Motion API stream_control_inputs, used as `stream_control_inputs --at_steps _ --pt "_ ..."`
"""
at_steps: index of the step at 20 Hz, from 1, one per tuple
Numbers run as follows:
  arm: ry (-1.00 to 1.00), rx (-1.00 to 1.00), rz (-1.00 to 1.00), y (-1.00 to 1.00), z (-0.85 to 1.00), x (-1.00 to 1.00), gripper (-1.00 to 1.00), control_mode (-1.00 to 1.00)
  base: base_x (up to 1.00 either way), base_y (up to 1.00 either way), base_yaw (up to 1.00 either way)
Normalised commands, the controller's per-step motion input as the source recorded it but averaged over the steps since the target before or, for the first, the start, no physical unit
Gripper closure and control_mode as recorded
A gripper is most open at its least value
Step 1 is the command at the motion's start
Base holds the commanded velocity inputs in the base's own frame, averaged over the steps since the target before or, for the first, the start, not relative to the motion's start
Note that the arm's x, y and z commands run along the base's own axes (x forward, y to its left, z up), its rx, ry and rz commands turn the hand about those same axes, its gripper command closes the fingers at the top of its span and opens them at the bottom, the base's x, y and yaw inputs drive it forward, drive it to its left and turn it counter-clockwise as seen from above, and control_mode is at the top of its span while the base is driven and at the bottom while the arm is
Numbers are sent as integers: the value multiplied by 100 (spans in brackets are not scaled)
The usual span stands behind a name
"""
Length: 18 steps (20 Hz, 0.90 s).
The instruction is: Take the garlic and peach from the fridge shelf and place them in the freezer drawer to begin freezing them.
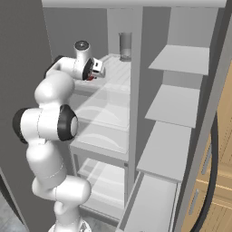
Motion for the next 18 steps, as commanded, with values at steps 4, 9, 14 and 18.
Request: stream_control_inputs --at_steps 4,9,14,18 --pt "-7 2 -2 -41 -14 -100 100 -100 0 0 0" --pt "-6 6 -4 -45 -5 -100 100 -100 0 0 0" --pt "-2 7 -5 -42 0 -100 100 -100 0 0 0" --pt "0 2 -6 -14 -1 -100 100 -100 0 0 0"
